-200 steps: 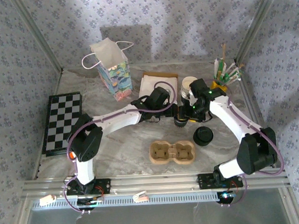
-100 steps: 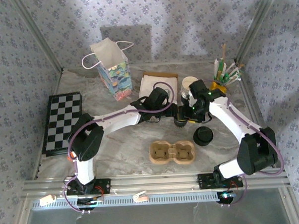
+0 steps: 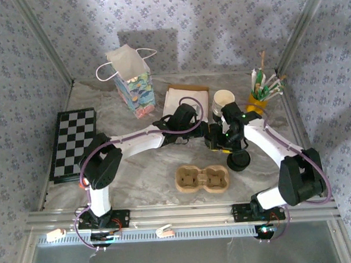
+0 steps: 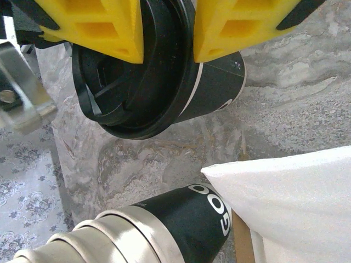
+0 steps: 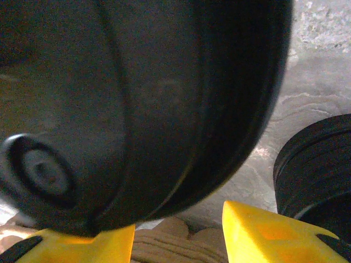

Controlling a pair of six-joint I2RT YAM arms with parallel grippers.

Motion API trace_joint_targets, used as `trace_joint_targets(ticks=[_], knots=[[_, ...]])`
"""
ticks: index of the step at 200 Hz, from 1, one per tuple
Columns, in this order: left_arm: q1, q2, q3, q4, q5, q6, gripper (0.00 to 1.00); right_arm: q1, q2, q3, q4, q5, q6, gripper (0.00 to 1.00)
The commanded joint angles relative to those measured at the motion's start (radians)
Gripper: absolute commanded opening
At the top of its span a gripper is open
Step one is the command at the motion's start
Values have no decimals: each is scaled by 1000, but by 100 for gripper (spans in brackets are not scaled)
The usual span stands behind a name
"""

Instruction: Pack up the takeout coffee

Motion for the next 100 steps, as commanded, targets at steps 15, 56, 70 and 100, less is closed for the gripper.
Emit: trace_joint_targets(ticks=[15, 56, 70, 100], knots=[[2, 10, 37, -39, 10, 45, 28, -23, -101, 35, -37, -93, 32, 49], [3, 8, 85, -39, 27, 85, 31, -94, -164, 48, -45, -140, 48, 51], [3, 12, 116, -56, 28, 103, 32, -136, -162, 51, -34, -170, 42, 51], [3, 15, 167, -105, 20, 133, 33, -200, -152, 54, 11, -222, 19, 51]])
